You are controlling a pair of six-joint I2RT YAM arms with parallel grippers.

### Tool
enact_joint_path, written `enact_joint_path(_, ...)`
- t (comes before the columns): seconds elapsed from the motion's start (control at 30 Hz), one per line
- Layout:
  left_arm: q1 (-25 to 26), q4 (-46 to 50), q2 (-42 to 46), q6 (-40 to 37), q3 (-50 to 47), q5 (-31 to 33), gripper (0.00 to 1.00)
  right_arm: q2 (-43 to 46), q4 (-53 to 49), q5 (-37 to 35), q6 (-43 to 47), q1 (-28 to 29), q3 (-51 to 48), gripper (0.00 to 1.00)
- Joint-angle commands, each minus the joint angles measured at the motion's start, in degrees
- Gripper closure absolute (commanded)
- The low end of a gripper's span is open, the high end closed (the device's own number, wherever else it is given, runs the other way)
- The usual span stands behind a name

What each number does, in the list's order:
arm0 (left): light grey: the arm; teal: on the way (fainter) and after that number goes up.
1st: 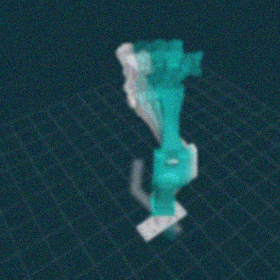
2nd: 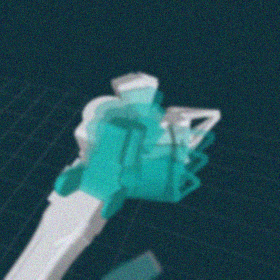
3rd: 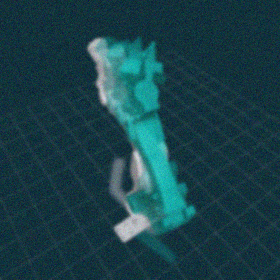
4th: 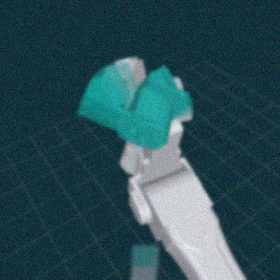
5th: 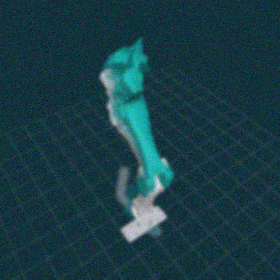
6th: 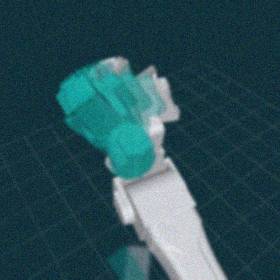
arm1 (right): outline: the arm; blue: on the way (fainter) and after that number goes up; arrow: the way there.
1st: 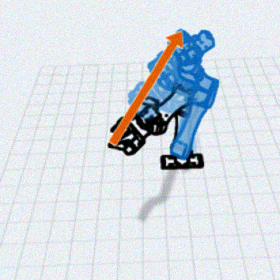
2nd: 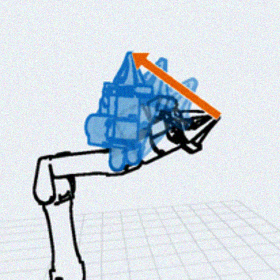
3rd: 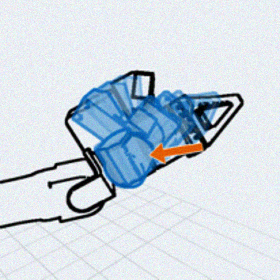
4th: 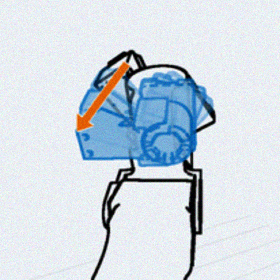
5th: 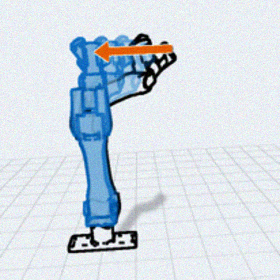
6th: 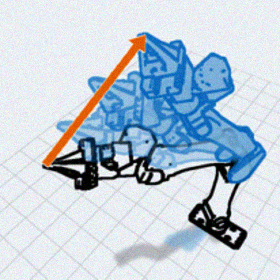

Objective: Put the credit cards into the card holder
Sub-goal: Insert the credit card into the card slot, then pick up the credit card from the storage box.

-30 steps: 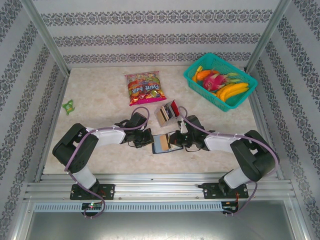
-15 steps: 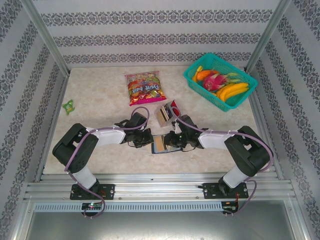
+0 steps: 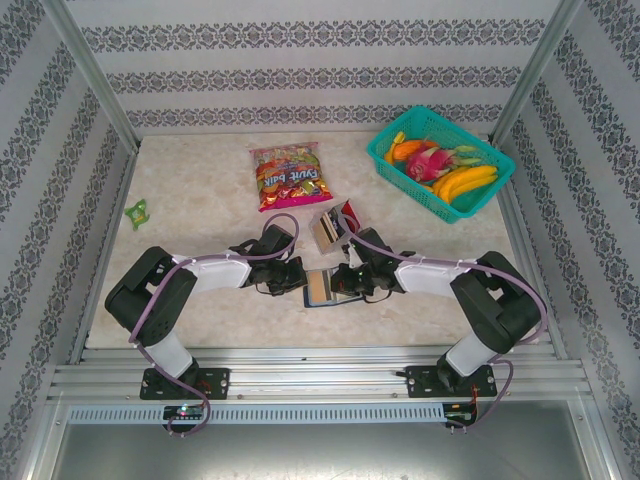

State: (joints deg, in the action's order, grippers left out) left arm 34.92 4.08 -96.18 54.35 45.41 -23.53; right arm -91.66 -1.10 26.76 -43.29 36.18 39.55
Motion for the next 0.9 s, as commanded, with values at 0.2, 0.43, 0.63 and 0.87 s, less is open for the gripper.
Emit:
enact_joint_path(0.2, 0.86, 3.22, 0.58, -1.15, 0.01, 2.91, 0.96, 3.62, -12.44, -3.3, 7.29, -0.34, 6.7, 0.72)
enact_joint_path(0.43, 0.88, 8.23, 2.56, -3.49, 3.12, 6.65, 0.84, 7.95, -28.61, -19.33, 19.73, -3.37, 19.51, 0.59)
enact_joint_path(0.63, 0.64, 11.49, 5.43, -4.79, 4.96, 10.82, 0.65, -1.0, -33.45, -28.59, 27.52, -4.1, 32.67, 0.58)
enact_joint_path(0.87, -3.94, 8.29, 3.84, -4.45, 9.07, 7.46, 0.48, -10.57, -35.87, -33.58, 32.54, -3.24, 41.99, 0.59)
